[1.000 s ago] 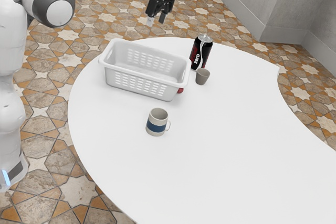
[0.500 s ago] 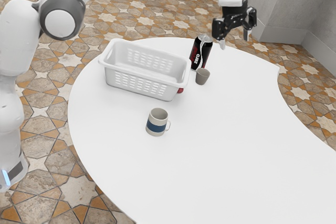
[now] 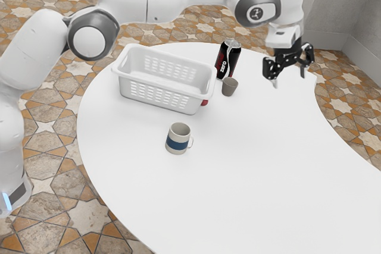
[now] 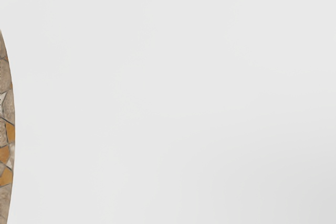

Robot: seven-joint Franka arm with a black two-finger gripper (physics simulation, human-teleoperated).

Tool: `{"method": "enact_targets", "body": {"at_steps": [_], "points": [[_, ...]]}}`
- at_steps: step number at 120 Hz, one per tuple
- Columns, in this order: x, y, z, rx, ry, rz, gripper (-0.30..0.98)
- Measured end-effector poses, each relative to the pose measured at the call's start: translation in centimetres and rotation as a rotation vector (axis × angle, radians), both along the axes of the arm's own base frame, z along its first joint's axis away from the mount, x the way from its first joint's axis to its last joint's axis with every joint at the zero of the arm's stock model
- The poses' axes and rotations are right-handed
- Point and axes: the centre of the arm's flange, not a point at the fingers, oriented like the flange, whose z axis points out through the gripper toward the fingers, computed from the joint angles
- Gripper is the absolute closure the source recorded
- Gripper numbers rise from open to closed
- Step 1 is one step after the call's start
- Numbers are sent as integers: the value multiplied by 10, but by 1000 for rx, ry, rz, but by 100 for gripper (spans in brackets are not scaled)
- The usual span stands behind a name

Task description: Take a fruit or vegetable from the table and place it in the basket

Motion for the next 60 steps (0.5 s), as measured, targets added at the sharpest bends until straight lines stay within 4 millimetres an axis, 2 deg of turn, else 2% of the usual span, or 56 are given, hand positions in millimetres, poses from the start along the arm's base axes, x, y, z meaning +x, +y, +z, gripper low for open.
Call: {"method": "enact_targets", "body": {"at_steps": [8, 19, 26, 46, 60], "points": [[1, 5, -1, 37, -7, 5, 0], [5, 33, -9, 86, 4, 45, 0], [6, 43, -13, 105, 12, 59, 0], [4, 59, -17, 126, 39, 72, 0], [3, 61, -19, 131, 51, 69, 0]]}}
